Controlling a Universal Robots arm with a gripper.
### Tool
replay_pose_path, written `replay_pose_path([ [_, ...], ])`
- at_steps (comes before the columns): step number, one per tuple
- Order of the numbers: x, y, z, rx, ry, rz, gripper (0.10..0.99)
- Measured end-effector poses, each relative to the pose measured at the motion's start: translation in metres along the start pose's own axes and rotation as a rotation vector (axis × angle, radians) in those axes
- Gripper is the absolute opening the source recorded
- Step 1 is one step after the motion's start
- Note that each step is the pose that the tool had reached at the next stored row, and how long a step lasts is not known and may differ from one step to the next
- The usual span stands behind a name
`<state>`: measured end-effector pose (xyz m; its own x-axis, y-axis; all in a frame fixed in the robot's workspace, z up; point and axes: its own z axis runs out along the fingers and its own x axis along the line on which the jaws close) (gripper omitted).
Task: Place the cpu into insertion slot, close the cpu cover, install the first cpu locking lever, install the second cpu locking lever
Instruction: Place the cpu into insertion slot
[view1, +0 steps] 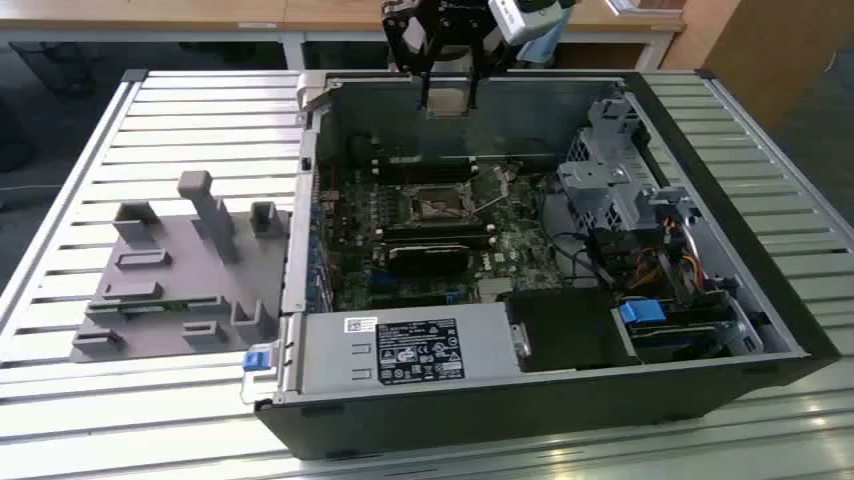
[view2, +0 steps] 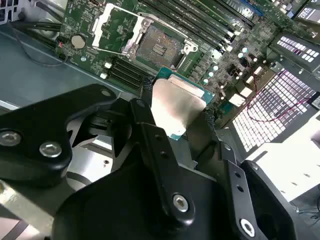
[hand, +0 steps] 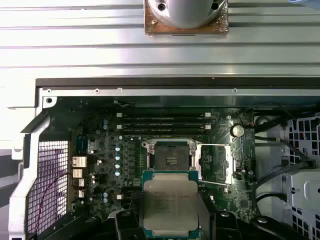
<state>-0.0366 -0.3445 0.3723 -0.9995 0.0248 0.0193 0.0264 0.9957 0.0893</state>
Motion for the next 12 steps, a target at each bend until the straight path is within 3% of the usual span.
replay_pose_path([
  [8, 0.0, 0.0, 0.0, 0.0, -0.0005, 0.005, 0.525],
  [12, 0.0, 0.0, 0.0002, -0.001, -0.005, 0.056, 0.525],
])
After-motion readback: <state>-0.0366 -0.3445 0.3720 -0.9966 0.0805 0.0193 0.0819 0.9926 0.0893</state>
